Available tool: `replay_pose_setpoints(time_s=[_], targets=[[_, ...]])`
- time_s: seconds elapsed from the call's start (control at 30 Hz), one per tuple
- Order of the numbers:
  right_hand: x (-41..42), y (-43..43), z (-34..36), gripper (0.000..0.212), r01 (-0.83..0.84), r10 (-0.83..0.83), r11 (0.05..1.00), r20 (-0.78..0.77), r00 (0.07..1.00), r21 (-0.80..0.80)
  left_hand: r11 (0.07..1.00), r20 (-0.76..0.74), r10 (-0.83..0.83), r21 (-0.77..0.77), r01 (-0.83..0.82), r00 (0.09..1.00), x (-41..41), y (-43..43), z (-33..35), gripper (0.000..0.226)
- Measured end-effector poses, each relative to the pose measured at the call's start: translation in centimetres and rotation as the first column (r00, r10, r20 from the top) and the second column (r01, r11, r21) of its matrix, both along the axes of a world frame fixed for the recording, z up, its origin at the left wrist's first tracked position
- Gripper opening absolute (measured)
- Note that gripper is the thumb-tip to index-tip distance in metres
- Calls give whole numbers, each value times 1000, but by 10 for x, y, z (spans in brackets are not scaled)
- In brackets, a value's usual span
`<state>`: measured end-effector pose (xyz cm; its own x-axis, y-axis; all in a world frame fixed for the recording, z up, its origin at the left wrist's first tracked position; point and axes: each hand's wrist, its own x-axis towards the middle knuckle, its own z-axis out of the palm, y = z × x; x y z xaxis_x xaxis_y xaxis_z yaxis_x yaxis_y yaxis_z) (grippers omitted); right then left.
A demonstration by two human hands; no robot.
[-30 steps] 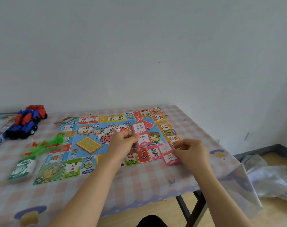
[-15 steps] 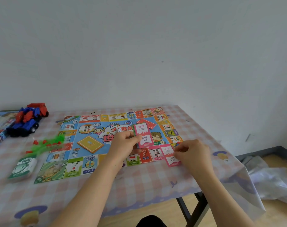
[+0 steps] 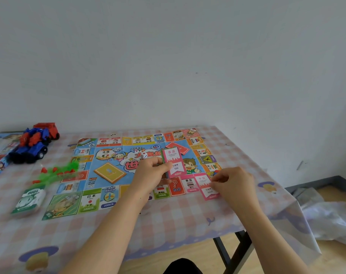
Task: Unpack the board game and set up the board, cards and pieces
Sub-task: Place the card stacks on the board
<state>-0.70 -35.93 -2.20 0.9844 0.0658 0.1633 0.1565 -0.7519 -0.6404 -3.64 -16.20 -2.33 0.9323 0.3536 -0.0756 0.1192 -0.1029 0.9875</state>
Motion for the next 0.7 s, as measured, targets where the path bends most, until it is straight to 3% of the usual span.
replay_pose_setpoints(time_s=[0.23,0.4,0.47,0.57,0.7], targets=[[-1,2,1,7,3,-4,999,-16,1000,-46,1000,-10,-16,-27,16,1000,1,-1,-1,17],[-5,5,0,15,-5,8,999,68,998,-39,999,-21,-17,-32,16,1000,1,-1,-2,21],[-6,10,2,13,-24,18,998,107,994,59,999,-32,-22,-33,21,999,0,-2,-2,21],[-7,21,11,9,-38,33,945,22,999,324,999,-38,-42,-21,41,998,-1,-4,-1,22],[-6,35,20,11,-80,105,917,-43,994,391,996,-4,-92,-18,92,996,-3,-8,3,25]])
